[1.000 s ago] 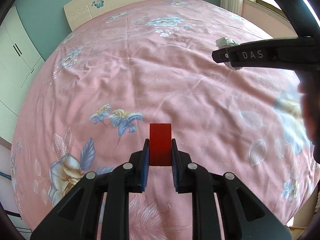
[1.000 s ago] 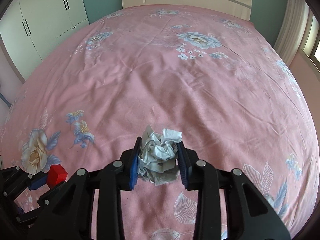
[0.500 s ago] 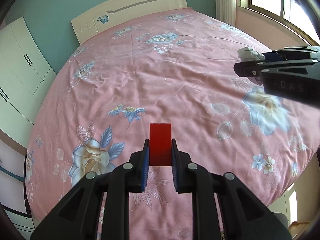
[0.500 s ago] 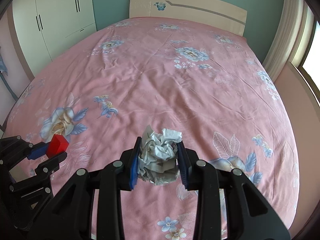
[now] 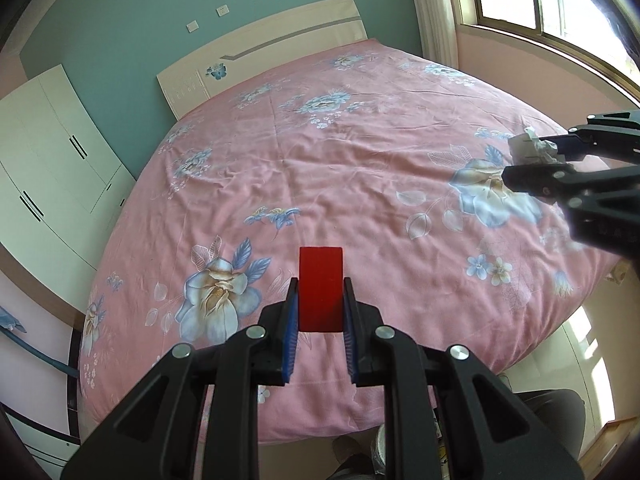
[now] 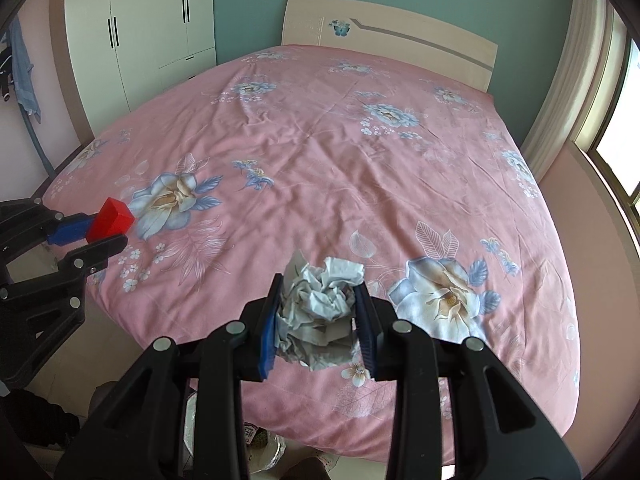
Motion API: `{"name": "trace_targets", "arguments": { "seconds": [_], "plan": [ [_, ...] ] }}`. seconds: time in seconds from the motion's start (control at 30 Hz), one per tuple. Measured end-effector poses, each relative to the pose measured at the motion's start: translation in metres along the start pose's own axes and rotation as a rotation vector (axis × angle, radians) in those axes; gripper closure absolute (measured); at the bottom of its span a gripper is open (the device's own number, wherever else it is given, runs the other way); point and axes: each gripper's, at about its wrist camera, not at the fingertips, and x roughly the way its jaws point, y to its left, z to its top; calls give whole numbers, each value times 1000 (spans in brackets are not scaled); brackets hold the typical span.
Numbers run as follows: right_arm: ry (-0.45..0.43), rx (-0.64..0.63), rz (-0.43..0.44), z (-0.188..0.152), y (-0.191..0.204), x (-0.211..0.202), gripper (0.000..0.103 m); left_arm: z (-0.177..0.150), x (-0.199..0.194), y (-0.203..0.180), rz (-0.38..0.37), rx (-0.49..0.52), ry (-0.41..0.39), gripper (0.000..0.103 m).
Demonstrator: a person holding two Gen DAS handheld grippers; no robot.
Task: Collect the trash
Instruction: 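Carry the red block and foil ball in both tools over the bin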
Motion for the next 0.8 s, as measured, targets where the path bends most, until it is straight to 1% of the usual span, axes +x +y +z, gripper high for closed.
{"name": "trace_targets", "arguments": {
  "seconds": [0.17,0.3,0.57,0.67,0.8],
  "plan": [
    [-8,-39,25,-36,22,-33,68,-30,-27,-9,-4,21,-8,81],
    [10,-77,49,-67,43,-45,68,-57,-38,-19,-20,40,-2,81],
    [41,-102,99,-123,73,-46,68,-109,-38,-39,-71,63,33,81],
    [66,-100,120,-141,80,-38,68,-127,-33,-45,-101,66,52,81],
    [105,-89,143,-165,87,-23,68,-150,-20,-52,-114,75,88,81]
  ]
}}
